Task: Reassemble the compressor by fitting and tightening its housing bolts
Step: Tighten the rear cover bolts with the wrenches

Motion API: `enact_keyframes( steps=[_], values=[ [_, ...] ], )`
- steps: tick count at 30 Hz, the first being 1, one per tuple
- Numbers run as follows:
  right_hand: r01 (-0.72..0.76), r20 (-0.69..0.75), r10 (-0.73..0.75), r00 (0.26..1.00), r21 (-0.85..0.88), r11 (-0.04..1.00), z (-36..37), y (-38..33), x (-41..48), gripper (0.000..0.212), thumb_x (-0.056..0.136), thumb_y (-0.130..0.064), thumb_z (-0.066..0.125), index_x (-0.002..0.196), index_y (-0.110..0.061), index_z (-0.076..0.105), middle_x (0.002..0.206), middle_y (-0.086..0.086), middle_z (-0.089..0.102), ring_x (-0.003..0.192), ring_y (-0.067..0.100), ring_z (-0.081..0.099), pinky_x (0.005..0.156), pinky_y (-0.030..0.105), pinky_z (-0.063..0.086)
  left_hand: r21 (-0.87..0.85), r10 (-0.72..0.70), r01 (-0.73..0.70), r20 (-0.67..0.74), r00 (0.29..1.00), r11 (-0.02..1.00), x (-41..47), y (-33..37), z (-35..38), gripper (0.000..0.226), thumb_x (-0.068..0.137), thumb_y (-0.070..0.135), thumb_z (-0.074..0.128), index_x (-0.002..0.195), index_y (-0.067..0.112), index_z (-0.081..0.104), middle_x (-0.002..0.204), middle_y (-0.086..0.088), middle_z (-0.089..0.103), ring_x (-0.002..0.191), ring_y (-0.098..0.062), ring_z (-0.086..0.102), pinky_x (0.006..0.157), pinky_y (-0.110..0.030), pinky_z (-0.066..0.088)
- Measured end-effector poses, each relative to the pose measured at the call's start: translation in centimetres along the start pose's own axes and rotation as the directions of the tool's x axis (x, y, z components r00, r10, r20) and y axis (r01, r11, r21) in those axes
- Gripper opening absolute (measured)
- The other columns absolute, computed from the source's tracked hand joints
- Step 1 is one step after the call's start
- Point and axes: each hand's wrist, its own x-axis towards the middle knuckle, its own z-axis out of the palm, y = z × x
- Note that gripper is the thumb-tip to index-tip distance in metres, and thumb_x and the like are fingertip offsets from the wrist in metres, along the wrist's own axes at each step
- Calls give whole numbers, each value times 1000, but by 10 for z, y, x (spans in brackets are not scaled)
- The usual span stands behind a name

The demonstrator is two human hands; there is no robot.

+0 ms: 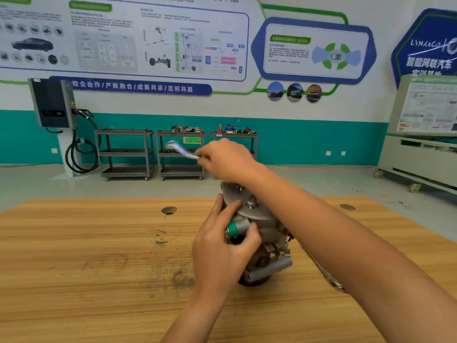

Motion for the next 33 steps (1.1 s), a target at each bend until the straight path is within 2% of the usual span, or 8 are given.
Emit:
enact_keyframes(
  steps=[5, 8, 12, 16, 20, 22, 27, 33],
  values=[
    [-509, 93, 585, 806, 613, 604, 11, 71, 15, 25, 96, -15, 49, 113, -1, 58, 94, 10, 65, 81, 21, 61, 65, 30, 47, -3, 22, -22, -13, 1000, 1000, 0, -5, -4, 49, 67, 46, 57, 113, 30, 61, 135, -4, 51, 118, -9, 49, 89, -13, 36],
    [-392, 289, 675, 679, 920, 1, 7, 103, -13, 17, 93, -10, 53, 108, -3, 57, 67, 0, 69, 62, 7, 64, 57, 22, 42, 3, 39, -39, -30, 999, 999, 2, -7, -4, 49, 66, 52, 50, 113, 37, 53, 134, 4, 46, 118, -7, 47, 90, -9, 34],
    [-124, 288, 694, 660, 953, -277, 8, 113, -67, 16, 95, -13, 50, 110, -10, 56, 73, -4, 70, 71, 4, 66, 75, 25, 42, -5, 55, -55, -40, 998, 998, 0, -8, -2, 49, 68, 49, 52, 114, 31, 59, 132, 5, 45, 116, 0, 46, 89, 4, 31],
    [86, 18, 783, 622, 992, -91, 9, 73, -131, 7, 91, -9, 57, 90, -15, 61, 79, -8, 72, 81, 1, 67, 74, 18, 49, 55, 84, -81, -50, 995, 995, -3, -4, 2, 52, 71, 45, 54, 111, 15, 68, 131, -6, 50, 114, -9, 48, 91, 2, 31],
    [69, -446, 422, 790, 747, 661, 18, 2, -169, 23, 85, -24, 58, 107, -29, 65, 117, -18, 64, 111, -11, 52, 92, 5, 40, 113, 87, -87, 1, 996, 990, -5, 2, 3, 50, 72, 39, 57, 112, 11, 68, 130, -17, 55, 113, -20, 54, 93, -30, 42],
    [50, -460, 173, 871, 434, 899, 22, -16, -165, 43, 88, -37, 46, 125, -19, 58, 133, -2, 54, 128, 10, 45, 112, 31, 22, 136, 86, -93, 62, 994, 986, -2, 6, 3, 50, 77, 37, 53, 117, 11, 65, 129, -13, 57, 110, -24, 61, 85, -25, 45],
    [-47, -192, 54, 980, 40, 998, -1, -27, -109, 45, 100, -43, 27, 134, -25, 50, 138, -3, 51, 137, 16, 33, 110, 43, -12, 183, 62, -79, 96, 993, 980, -1, 13, 1, 44, 76, 29, 42, 90, -4, 67, 77, -15, 68, 63, -27, 64, 50, -18, 34],
    [-104, -11, 103, 995, -116, 988, -6, 4, -16, 31, 100, -33, 39, 114, -19, 63, 89, 0, 64, 88, 23, 58, 92, 41, 32, 142, 77, -82, 37, 996, 987, -3, 10, 0, 48, 73, 41, 52, 107, 12, 70, 123, -16, 61, 103, -27, 65, 82, -28, 49]
  ],
)
